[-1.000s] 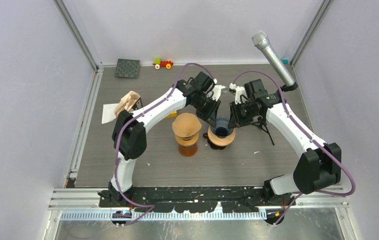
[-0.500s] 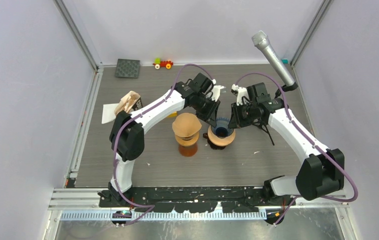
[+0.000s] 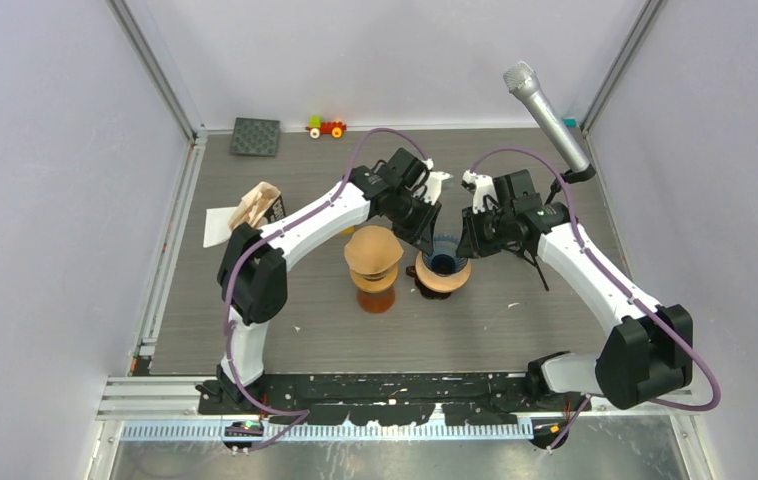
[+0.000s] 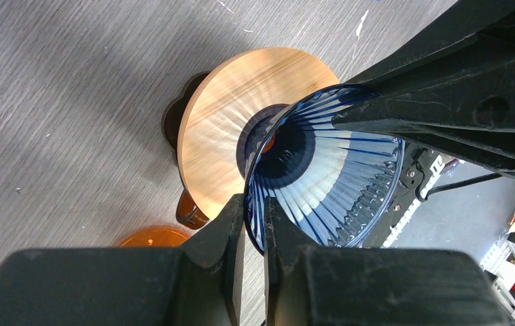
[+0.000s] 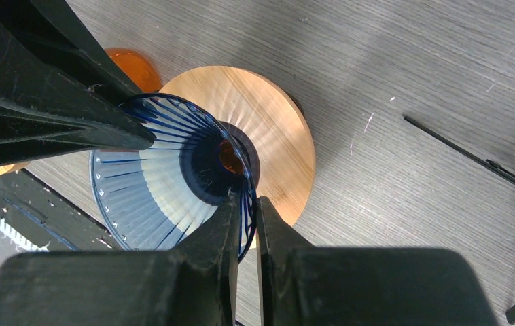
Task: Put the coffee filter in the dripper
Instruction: Place the coffee dripper in the dripper holder.
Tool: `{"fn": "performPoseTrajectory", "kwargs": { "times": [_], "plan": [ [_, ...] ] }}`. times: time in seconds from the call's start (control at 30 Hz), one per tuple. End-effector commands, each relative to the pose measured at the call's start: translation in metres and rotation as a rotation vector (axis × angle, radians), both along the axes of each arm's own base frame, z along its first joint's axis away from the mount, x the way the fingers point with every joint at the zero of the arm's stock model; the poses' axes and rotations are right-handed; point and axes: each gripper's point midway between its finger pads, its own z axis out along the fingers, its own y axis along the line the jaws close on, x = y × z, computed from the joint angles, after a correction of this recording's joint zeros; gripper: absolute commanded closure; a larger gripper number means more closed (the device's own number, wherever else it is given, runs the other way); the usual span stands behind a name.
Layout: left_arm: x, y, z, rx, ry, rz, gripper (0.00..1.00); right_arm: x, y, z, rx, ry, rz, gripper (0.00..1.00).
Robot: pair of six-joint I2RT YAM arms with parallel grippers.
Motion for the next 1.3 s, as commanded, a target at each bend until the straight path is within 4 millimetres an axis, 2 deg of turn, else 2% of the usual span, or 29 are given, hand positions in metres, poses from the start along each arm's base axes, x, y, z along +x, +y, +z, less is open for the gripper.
{"fn": "performPoseTrajectory", "kwargs": {
  "times": [0.0, 0.13, 0.3, 0.5, 0.7, 1.07, 1.27],
  "plan": [
    [-0.017, 0.010, -0.048, 0.137, 0.007, -0.074, 1.00, 0.001, -0.011, -0.031, -0.118, -0.002, 0.037, 1.00],
    [-0.016, 0.011, -0.048, 0.141, 0.001, -0.075, 1.00, 0.002, -0.009, -0.027, -0.108, -0.011, 0.039, 1.00],
    [-0.012, 0.010, -0.036, 0.127, -0.034, -0.071, 0.99, 0.009, -0.004, -0.004, -0.054, -0.038, 0.030, 0.97],
    [-0.004, 0.007, -0.010, 0.097, -0.093, -0.064, 0.89, 0.017, 0.000, 0.019, -0.021, -0.075, 0.025, 0.88],
    [0.004, 0.000, 0.012, 0.069, -0.128, -0.062, 0.76, 0.021, -0.003, 0.027, -0.029, -0.100, 0.009, 0.81],
    [0.010, -0.001, 0.028, 0.053, -0.161, -0.050, 0.57, 0.023, -0.003, 0.038, -0.027, -0.125, 0.004, 0.61],
    [0.016, 0.002, 0.049, 0.021, -0.191, -0.036, 0.52, 0.022, -0.007, 0.054, -0.021, -0.165, -0.008, 0.54]
  ]
}}
